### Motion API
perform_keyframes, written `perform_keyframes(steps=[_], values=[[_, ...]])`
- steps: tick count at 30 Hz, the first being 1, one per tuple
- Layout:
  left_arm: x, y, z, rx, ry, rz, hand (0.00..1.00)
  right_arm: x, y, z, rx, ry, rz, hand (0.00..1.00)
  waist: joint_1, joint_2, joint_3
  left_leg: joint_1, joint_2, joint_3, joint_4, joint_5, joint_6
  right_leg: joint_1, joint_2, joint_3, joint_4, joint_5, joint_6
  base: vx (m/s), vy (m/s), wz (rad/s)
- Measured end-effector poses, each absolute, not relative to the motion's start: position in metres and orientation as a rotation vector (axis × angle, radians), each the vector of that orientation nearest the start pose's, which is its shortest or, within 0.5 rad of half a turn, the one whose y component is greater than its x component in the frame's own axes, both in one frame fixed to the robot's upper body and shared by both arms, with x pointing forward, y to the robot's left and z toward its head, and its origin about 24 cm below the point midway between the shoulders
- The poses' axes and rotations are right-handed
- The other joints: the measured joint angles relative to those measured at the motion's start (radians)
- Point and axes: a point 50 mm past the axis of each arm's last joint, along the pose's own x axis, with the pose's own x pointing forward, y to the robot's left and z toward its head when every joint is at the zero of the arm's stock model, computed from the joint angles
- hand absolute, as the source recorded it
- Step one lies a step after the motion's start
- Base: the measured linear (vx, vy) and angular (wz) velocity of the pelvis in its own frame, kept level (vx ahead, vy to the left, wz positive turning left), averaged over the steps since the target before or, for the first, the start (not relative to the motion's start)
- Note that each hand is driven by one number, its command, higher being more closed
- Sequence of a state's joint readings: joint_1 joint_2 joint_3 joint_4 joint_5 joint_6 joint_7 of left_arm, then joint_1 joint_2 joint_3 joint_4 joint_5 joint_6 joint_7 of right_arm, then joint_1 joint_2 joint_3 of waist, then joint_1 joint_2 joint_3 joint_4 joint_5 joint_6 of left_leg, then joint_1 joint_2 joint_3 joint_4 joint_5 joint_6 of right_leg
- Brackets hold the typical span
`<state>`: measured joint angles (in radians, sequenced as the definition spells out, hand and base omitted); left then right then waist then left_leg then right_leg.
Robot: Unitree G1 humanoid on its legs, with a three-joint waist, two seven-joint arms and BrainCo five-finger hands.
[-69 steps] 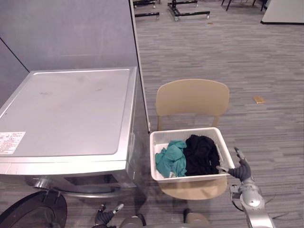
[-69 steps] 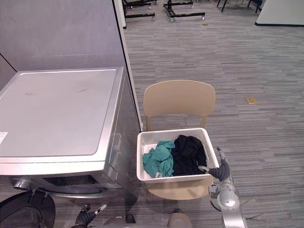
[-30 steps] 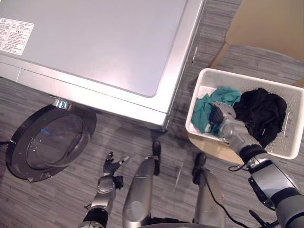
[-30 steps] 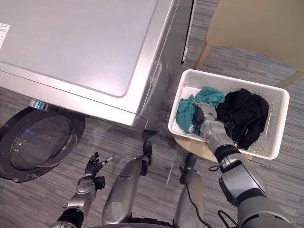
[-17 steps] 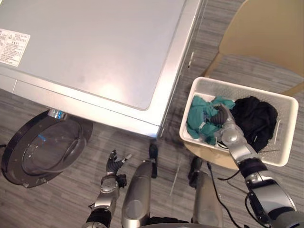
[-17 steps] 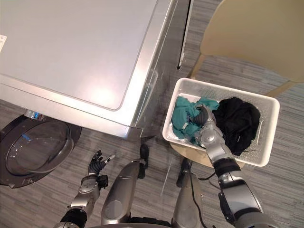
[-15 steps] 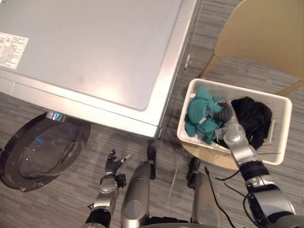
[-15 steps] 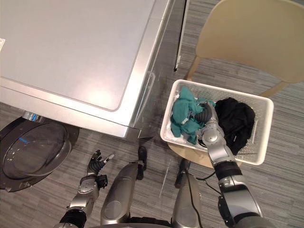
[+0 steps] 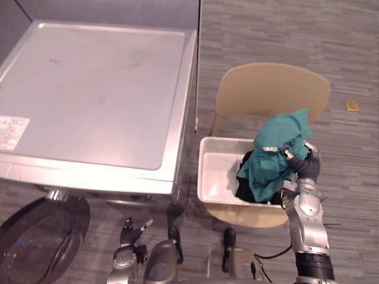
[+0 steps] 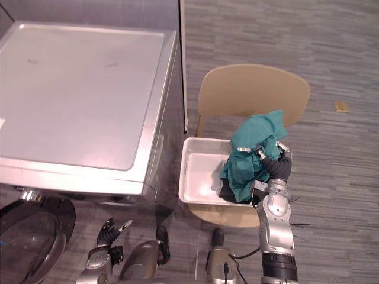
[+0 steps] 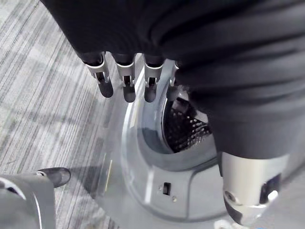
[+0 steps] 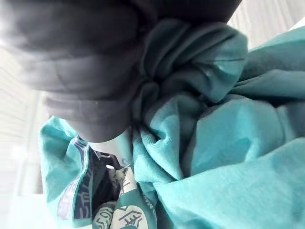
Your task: Pick up the laundry basket with both hands and put the clothes into the washing machine.
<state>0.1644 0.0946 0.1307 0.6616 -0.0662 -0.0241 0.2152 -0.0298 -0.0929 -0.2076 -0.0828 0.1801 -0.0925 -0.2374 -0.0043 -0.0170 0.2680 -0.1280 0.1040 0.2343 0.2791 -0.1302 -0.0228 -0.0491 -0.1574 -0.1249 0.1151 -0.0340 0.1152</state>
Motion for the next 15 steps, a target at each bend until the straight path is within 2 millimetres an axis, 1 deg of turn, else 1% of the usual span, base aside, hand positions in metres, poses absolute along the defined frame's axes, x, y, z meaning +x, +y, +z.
perform_keyframes(steps=[1, 3, 4, 6, 7, 8, 10, 11, 12, 13, 14, 15], values=[[0.127, 0.224, -0.121, 0.072, 0.807, 0.434, 0.00, 0.244, -0.224, 0.084, 0.121, -0.240, -0.416, 1.00, -0.006, 0.001, -0.017, 0.024, 0.000, 0.014, 0.001, -0.010, -0.001, 0.018, 0.002, 0.013, -0.007, 0.000, 0.000, 0.07, 0.025, -0.25], [0.120, 0.223, -0.125, 0.069, 0.834, 0.437, 0.00, 0.240, -0.222, 0.087, 0.123, -0.262, -0.398, 1.00, -0.007, 0.001, -0.026, 0.048, 0.000, 0.024, 0.001, -0.016, -0.001, 0.035, 0.003, 0.028, -0.012, 0.001, 0.001, 0.05, 0.028, -0.34], [0.116, 0.221, -0.127, 0.065, 0.852, 0.438, 0.00, 0.238, -0.220, 0.090, 0.130, -0.279, -0.388, 1.00, -0.006, 0.000, -0.034, 0.058, 0.002, 0.044, 0.001, -0.019, -0.001, 0.032, 0.005, 0.052, -0.012, 0.006, 0.003, 0.01, 0.027, -0.40], [0.113, 0.220, -0.128, 0.060, 0.859, 0.439, 0.00, 0.238, -0.217, 0.094, 0.135, -0.295, -0.374, 1.00, -0.007, 0.000, -0.034, 0.065, 0.003, 0.061, 0.001, -0.019, -0.001, 0.026, 0.007, 0.073, -0.012, 0.015, 0.002, -0.04, 0.028, -0.43], [0.111, 0.219, -0.129, 0.053, 0.865, 0.438, 0.00, 0.237, -0.214, 0.097, 0.141, -0.309, -0.362, 1.00, -0.006, 0.000, -0.034, 0.066, 0.008, 0.080, 0.004, -0.022, 0.003, 0.010, 0.012, 0.098, -0.006, 0.029, 0.000, -0.08, 0.032, -0.47], [0.112, 0.221, -0.128, 0.049, 0.863, 0.438, 0.00, 0.237, -0.212, 0.098, 0.146, -0.318, -0.359, 1.00, -0.004, 0.000, -0.034, 0.059, 0.012, 0.088, 0.012, -0.026, 0.005, -0.007, 0.014, 0.106, 0.008, 0.030, 0.000, -0.13, 0.042, -0.51], [0.119, 0.223, -0.126, 0.054, 0.842, 0.439, 0.00, 0.234, -0.209, 0.106, 0.146, -0.353, -0.351, 1.00, -0.008, -0.002, -0.033, 0.020, 0.017, 0.097, 0.044, -0.031, 0.014, -0.088, 0.015, 0.116, 0.098, 0.040, 0.015, -0.15, 0.030, -0.30], [0.127, 0.224, -0.123, 0.065, 0.823, 0.431, 0.00, 0.233, -0.210, 0.109, 0.145, -0.373, -0.355, 1.00, -0.008, 0.002, -0.031, 0.015, 0.030, 0.114, 0.028, -0.027, 0.035, -0.105, 0.014, 0.116, 0.123, 0.038, 0.026, -0.19, 0.015, -0.08], [0.132, 0.226, -0.120, 0.075, 0.800, 0.431, 0.00, 0.232, -0.209, 0.111, 0.147, -0.385, -0.352, 1.00, -0.008, -0.001, -0.030, 0.018, 0.030, 0.122, 0.026, -0.021, 0.045, -0.138, -0.003, 0.097, 0.302, -0.066, -0.013, -0.17, 0.009, 0.05], [0.133, 0.227, -0.120, 0.078, 0.796, 0.432, 0.00, 0.232, -0.208, 0.111, 0.146, -0.389, -0.351, 1.00, -0.006, -0.002, -0.030, 0.025, 0.026, 0.121, 0.022, -0.019, 0.048, -0.132, -0.005, 0.089, 0.380, -0.109, -0.014, -0.17, -0.011, 0.18], [0.132, 0.227, -0.120, 0.078, 0.797, 0.436, 0.00, 0.232, -0.206, 0.113, 0.146, -0.404, -0.338, 1.00, 0.000, 0.000, -0.034, 0.038, 0.020, 0.120, 0.010, -0.013, 0.052, -0.089, -0.006, 0.068, 0.467, -0.171, 0.009, -0.15, -0.051, 0.09], [0.131, 0.227, -0.119, 0.076, 0.790, 0.440, 0.00, 0.233, -0.203, 0.116, 0.144, -0.419, -0.324, 1.00, 0.021, -0.003, -0.048, 0.031, 0.016, 0.121, 0.007, -0.010, 0.051, -0.039, 0.001, 0.052, 0.474, -0.218, 0.019, -0.15, -0.080, -0.01]])
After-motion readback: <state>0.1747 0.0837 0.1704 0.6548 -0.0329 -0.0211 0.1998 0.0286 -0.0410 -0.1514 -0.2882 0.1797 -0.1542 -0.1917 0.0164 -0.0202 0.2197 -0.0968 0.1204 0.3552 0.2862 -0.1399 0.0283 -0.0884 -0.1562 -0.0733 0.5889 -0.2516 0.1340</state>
